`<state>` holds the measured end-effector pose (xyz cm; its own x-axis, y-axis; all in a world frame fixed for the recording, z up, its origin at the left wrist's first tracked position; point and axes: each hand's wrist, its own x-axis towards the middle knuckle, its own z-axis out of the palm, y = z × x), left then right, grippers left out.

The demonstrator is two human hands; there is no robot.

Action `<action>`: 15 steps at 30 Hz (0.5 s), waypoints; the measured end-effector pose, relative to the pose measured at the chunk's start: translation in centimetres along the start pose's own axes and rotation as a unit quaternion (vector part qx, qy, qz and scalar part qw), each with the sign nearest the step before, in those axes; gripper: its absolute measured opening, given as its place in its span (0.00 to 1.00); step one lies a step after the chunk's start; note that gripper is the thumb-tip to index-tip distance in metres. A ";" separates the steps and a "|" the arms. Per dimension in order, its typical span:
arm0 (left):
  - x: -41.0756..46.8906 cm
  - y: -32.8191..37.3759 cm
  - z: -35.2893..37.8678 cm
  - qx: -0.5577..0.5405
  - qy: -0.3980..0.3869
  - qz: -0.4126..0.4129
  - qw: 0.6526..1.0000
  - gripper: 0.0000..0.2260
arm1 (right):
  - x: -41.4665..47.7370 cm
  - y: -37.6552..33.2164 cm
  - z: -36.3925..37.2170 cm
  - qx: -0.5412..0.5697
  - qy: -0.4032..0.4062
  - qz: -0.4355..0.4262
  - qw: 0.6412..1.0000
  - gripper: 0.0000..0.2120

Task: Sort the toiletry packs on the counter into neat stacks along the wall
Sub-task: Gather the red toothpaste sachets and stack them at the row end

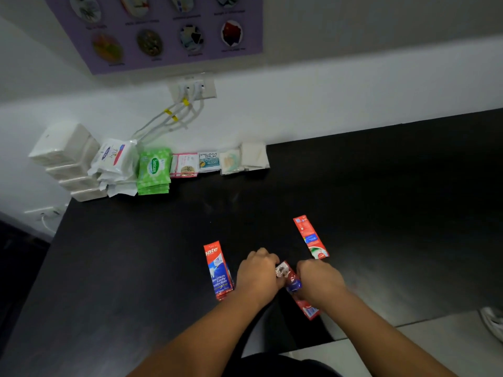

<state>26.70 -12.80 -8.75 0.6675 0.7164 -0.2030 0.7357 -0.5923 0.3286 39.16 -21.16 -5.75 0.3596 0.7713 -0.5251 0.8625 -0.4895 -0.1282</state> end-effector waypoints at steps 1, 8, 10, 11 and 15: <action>0.2 0.1 0.1 0.003 -0.011 -0.006 1.000 0.17 | 0.0 -0.1 0.4 0.006 0.005 0.005 1.000 0.17; 0.3 -1.2 -0.6 -0.196 -0.024 -0.065 0.978 0.07 | 0.8 -0.3 0.1 0.098 0.009 -0.005 0.995 0.06; 0.3 -2.1 -1.8 -0.268 0.003 -0.089 0.959 0.03 | 1.3 -0.6 -0.1 0.199 0.012 -0.023 0.980 0.11; 0.2 -2.6 -2.5 -0.308 0.022 -0.102 0.946 0.02 | 1.6 -1.0 -0.2 0.246 0.015 -0.036 0.969 0.13; -0.9 -5.3 -5.5 -0.479 0.086 -0.154 0.860 0.02 | 2.3 -3.4 -0.7 0.377 -0.001 -0.094 0.921 0.10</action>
<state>21.54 -8.29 -5.22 0.3710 0.8775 -0.3038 0.3871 0.1512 0.9096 37.32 -17.47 -5.96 0.2277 0.8705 -0.4364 0.4162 -0.4922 -0.7645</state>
